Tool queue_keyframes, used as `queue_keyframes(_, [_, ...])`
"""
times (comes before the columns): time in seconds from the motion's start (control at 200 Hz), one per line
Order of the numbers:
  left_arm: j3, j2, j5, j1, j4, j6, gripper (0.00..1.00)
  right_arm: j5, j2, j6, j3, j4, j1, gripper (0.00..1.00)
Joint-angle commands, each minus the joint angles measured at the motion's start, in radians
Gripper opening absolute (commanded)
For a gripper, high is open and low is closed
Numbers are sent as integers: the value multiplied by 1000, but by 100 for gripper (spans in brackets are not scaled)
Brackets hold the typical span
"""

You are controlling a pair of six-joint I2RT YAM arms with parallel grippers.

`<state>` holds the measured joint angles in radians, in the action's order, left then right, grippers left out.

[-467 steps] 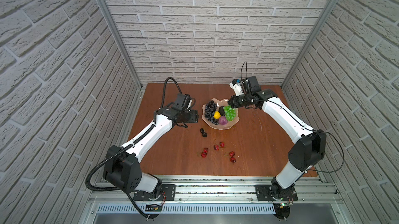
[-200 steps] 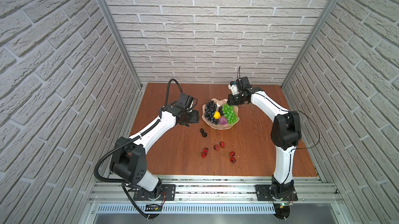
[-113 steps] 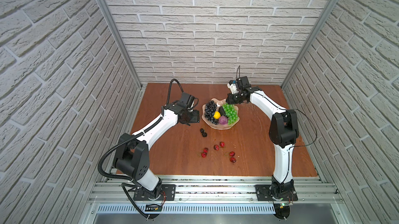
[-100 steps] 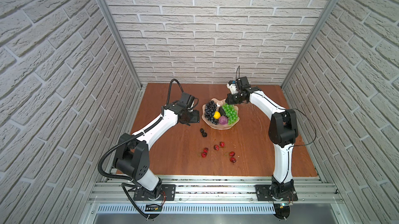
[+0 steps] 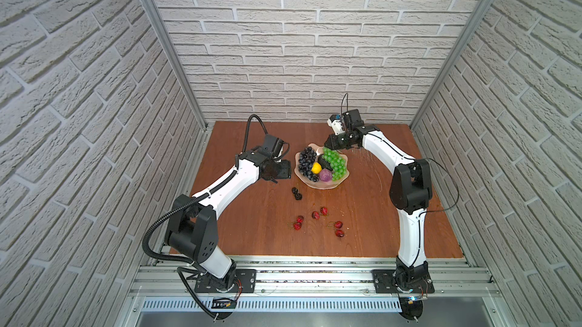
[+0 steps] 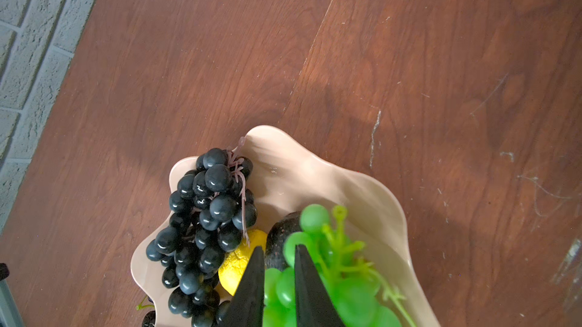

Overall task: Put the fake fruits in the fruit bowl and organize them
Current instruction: 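Lower the green grapes into the bowl beside the avocado and release, then move the left gripper down over the red cherry pairs while the right gripper withdraws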

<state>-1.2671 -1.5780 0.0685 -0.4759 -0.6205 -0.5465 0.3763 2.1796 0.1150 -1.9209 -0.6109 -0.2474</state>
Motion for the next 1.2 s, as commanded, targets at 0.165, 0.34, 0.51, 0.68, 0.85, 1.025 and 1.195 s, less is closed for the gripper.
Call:
queue_keyframes(0.165, [-15, 20, -1, 9, -2, 1, 66, 28, 3, -22, -37, -9, -15, 26])
queue_keyframes(0.34, [14, 68, 13, 3, -2, -15, 66, 20, -85, -22, -15, -18, -31, 30])
queue_keyframes(0.51, [58, 116, 83, -16, -25, -17, 65, -14, -247, -11, 77, -13, -69, 33])
queue_keyframes(0.68, [137, 134, 110, -85, -55, -28, 65, -75, -474, 57, 364, 137, -108, 37])
queue_keyframes(0.85, [212, 147, 114, -189, -55, -55, 65, -113, -658, 123, 627, 189, -135, 39])
queue_keyframes(1.025, [246, 93, 75, -330, -58, -102, 65, -157, -769, 139, 769, 157, -162, 40])
queue_keyframes(1.195, [264, 37, 8, -433, -44, -176, 62, -187, -818, 151, 868, 182, -167, 40])
